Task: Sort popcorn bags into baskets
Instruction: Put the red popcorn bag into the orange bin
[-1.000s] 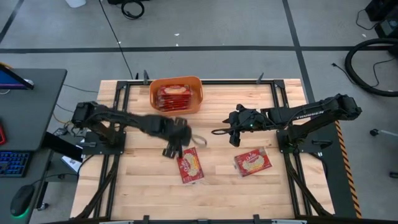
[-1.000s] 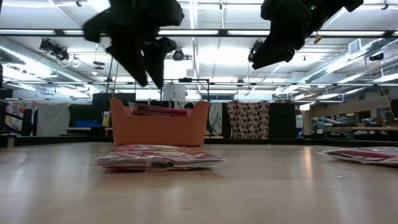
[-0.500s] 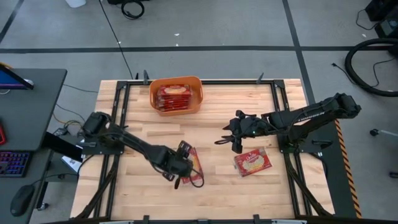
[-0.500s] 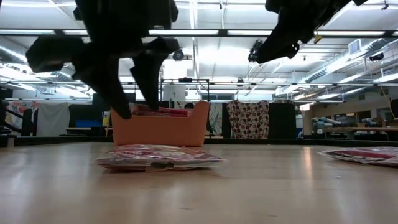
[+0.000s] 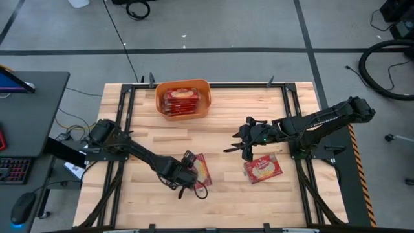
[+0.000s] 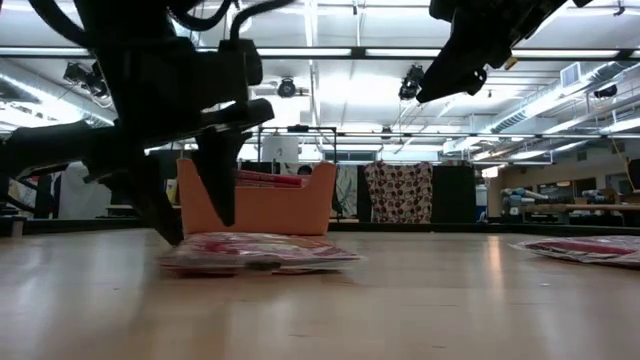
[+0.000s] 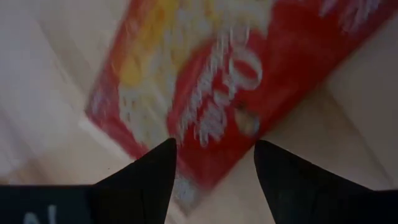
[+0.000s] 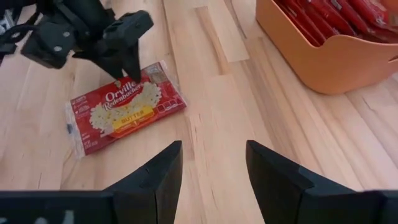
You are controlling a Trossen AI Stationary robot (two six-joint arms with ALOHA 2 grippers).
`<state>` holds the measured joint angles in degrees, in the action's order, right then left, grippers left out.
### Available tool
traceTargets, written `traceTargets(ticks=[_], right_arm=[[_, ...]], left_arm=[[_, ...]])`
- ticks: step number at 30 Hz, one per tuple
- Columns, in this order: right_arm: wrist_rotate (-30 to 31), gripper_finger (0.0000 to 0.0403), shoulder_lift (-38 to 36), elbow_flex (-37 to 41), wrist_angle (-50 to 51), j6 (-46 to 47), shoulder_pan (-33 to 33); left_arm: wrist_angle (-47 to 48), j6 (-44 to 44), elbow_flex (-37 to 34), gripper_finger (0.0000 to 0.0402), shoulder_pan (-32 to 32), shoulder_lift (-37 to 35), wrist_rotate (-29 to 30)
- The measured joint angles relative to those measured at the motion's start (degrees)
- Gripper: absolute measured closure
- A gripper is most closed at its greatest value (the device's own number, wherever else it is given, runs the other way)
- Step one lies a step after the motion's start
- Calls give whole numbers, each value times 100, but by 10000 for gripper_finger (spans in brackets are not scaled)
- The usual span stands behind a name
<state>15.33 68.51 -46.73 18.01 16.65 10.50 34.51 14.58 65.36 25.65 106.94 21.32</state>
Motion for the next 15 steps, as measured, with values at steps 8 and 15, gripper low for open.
traceTargets(ticks=[8,15], right_arm=[[-12,221,0,2,19,15,0],[-77,221,0,2,-19,-4,1]], left_arm=[[-298,108,-32,212,-13,127,-199],[-551,86,-9,324,-11,249,-148]])
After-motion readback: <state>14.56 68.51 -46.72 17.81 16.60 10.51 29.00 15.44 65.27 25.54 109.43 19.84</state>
